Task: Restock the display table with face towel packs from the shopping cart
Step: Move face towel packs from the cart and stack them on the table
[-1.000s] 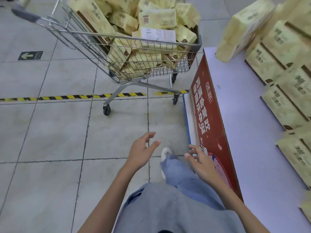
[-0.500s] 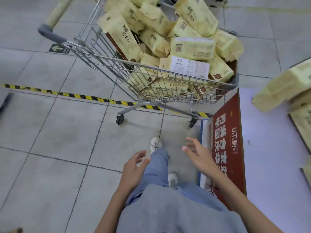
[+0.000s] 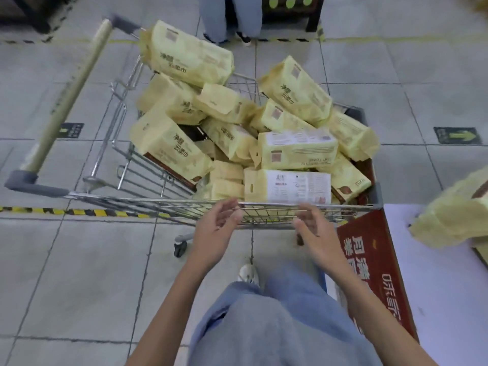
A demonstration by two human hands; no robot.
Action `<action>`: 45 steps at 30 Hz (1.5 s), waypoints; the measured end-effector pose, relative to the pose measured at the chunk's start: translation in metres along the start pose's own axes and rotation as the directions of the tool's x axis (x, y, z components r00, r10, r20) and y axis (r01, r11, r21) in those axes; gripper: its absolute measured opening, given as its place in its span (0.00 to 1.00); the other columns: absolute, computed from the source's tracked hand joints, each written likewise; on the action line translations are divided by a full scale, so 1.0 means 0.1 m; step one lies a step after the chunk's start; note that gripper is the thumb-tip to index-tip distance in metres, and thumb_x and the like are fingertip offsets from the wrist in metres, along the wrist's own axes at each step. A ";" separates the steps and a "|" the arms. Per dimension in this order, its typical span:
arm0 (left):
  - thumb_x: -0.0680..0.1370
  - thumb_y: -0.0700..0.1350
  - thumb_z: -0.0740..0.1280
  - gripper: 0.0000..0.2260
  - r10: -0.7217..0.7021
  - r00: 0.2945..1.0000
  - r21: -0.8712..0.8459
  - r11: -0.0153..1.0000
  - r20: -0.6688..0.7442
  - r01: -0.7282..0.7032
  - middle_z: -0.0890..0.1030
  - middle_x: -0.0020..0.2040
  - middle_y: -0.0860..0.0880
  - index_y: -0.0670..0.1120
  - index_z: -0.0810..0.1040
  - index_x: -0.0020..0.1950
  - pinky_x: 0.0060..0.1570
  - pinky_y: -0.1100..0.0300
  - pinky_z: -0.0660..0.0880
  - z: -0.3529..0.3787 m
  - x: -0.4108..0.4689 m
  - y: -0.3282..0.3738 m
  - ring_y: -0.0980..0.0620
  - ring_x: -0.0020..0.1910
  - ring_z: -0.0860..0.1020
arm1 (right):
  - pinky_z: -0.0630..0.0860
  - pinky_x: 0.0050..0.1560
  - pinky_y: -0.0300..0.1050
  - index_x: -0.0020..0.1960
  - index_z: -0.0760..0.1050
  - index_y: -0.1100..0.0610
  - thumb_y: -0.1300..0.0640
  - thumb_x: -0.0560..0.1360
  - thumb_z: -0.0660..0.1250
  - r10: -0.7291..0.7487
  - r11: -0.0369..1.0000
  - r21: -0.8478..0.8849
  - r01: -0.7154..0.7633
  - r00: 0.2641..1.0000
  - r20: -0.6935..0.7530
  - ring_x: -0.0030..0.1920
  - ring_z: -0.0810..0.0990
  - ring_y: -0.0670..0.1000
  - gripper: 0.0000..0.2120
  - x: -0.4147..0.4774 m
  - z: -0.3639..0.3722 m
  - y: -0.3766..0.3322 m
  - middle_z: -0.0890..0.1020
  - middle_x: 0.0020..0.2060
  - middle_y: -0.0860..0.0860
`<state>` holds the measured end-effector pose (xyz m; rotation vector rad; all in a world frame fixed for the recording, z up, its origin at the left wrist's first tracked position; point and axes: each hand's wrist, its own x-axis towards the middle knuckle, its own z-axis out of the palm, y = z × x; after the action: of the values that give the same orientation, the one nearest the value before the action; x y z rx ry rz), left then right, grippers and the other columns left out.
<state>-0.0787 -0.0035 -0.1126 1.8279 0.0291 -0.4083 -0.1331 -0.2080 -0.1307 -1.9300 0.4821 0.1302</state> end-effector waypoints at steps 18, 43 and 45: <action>0.73 0.52 0.72 0.34 0.190 0.910 0.591 0.804 -0.369 0.072 0.66 0.73 0.45 0.45 0.62 0.74 0.71 0.51 0.59 -1.10 2.68 1.00 0.46 0.72 0.62 | 0.70 0.61 0.47 0.69 0.65 0.54 0.50 0.72 0.70 -0.357 0.905 -0.148 0.400 0.900 0.249 0.62 0.72 0.51 0.28 3.27 0.16 -2.02 0.74 0.62 0.52; 0.51 0.61 0.76 0.37 -0.071 0.854 0.225 0.951 -0.516 0.214 0.77 0.52 0.52 0.51 0.69 0.56 0.51 0.46 0.77 -1.73 2.94 0.92 0.49 0.53 0.76 | 0.65 0.62 0.51 0.69 0.63 0.53 0.41 0.58 0.78 -0.449 0.821 -0.369 0.437 0.892 0.057 0.62 0.70 0.52 0.46 4.16 0.82 -2.34 0.73 0.61 0.50; 0.52 0.59 0.77 0.35 -0.071 0.818 0.130 0.976 -0.571 0.175 0.77 0.52 0.52 0.50 0.70 0.55 0.50 0.45 0.78 -1.74 2.83 1.04 0.50 0.52 0.77 | 0.71 0.61 0.53 0.67 0.64 0.53 0.40 0.55 0.79 -0.396 0.898 -0.218 0.381 0.918 -0.026 0.59 0.74 0.50 0.47 4.05 0.58 -2.41 0.75 0.59 0.47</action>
<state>0.2561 0.0751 -0.0579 2.0744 0.5418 0.0622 0.3374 -0.1864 -0.0723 -2.2050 0.1204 -0.1538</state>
